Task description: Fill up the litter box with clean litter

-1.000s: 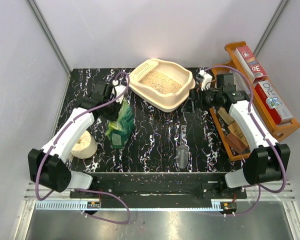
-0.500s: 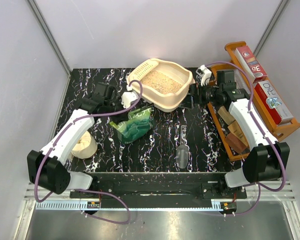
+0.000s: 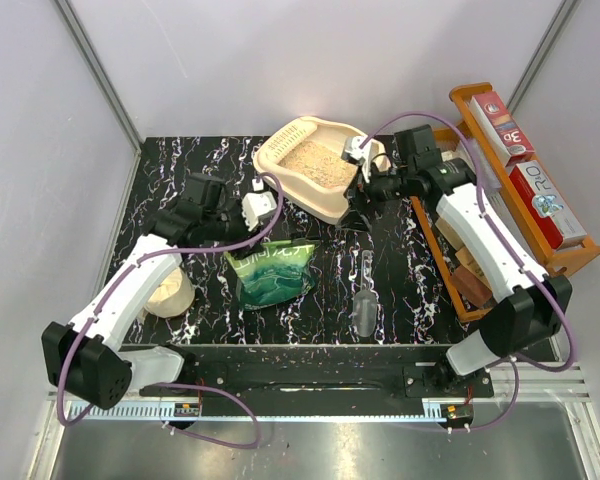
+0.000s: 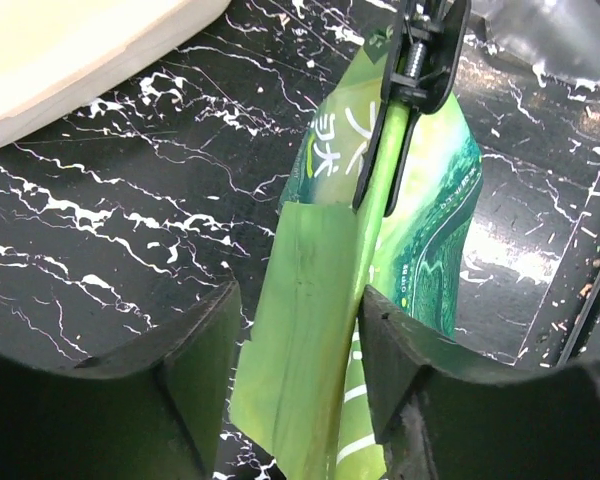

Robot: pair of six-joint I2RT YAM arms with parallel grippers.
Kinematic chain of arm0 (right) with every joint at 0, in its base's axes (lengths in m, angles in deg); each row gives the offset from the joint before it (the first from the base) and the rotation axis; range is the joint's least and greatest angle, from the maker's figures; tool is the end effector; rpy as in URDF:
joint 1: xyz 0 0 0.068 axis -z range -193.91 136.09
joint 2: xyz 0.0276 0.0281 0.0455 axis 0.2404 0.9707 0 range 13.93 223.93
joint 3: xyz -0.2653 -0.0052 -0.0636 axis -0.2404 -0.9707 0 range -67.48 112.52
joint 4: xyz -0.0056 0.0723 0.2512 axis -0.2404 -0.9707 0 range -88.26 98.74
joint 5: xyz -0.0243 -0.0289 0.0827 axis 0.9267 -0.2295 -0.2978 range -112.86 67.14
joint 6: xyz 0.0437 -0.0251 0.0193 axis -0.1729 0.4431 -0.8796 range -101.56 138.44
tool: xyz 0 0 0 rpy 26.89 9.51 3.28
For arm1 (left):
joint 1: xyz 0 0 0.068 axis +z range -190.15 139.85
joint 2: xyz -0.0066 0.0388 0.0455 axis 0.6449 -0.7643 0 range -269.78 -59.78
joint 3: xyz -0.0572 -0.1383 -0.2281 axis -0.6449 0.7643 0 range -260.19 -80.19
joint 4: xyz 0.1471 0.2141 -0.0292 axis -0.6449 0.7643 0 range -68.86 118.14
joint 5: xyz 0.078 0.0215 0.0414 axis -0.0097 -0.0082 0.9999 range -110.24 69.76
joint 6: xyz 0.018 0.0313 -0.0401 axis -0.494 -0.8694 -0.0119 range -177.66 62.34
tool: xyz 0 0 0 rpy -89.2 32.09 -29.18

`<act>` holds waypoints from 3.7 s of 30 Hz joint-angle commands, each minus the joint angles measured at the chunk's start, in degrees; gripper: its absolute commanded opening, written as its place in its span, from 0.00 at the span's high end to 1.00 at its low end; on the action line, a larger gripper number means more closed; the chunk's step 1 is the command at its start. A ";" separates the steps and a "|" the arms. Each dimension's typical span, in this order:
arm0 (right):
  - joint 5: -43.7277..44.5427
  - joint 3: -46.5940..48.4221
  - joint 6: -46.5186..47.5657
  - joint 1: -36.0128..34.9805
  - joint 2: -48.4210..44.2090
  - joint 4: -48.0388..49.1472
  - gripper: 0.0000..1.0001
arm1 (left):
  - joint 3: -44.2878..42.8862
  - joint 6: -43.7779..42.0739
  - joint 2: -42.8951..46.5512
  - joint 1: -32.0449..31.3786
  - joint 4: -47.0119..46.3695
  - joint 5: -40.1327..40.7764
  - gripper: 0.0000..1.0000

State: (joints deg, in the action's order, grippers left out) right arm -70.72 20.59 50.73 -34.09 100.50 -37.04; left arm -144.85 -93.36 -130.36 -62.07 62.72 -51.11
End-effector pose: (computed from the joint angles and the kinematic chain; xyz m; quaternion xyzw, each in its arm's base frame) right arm 0.2890 0.1344 0.3752 -0.5137 0.6858 0.3342 0.3926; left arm 0.2276 -0.1113 0.3197 0.5174 0.7407 -0.2043 0.3766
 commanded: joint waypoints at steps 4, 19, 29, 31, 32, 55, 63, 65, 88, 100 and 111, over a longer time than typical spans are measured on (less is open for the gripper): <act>0.21 6.67 15.16 -7.58 5.10 -4.76 0.07 | 0.50 5.90 5.63 1.17 -4.85 -1.30 0.39; 3.82 8.26 22.73 -17.16 7.66 -5.02 0.18 | 4.02 24.80 9.85 2.49 -5.37 4.95 0.13; 8.39 2.11 19.21 -19.80 6.25 2.96 0.27 | 4.46 26.65 10.12 3.72 -6.78 4.51 0.13; 8.74 1.23 18.86 -20.24 5.99 3.85 0.32 | 4.90 26.83 10.38 3.81 -7.13 4.33 0.14; 8.92 1.22 18.86 -20.42 5.98 3.94 0.33 | 4.99 27.00 10.47 3.98 -7.04 4.33 0.13; 9.10 0.61 16.66 -20.69 5.28 4.65 1.00 | 5.86 27.70 10.47 5.04 -8.10 2.31 0.14; 10.77 4.02 16.23 -19.98 4.40 4.56 1.00 | 6.30 27.00 10.82 5.04 -7.48 1.08 0.14; 9.80 5.09 14.82 -19.28 4.23 4.04 1.00 | 6.39 26.48 10.91 5.12 -7.31 0.47 0.14; 3.72 7.04 -2.94 -7.08 1.87 7.02 1.00 | 8.24 22.17 11.08 5.39 -6.69 -6.66 0.17; 58.65 -23.90 -24.39 -2.32 -9.48 13.61 1.00 | 4.73 29.28 10.91 7.40 -10.73 -2.63 0.17; 56.07 -35.87 -19.11 -1.61 -9.22 15.99 0.30 | 1.29 50.36 4.94 16.44 -5.03 9.52 0.10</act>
State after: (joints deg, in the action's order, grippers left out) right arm -11.51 -15.28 30.69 -35.91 92.54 -23.47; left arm -143.24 -54.26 -122.84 -50.39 55.62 -45.60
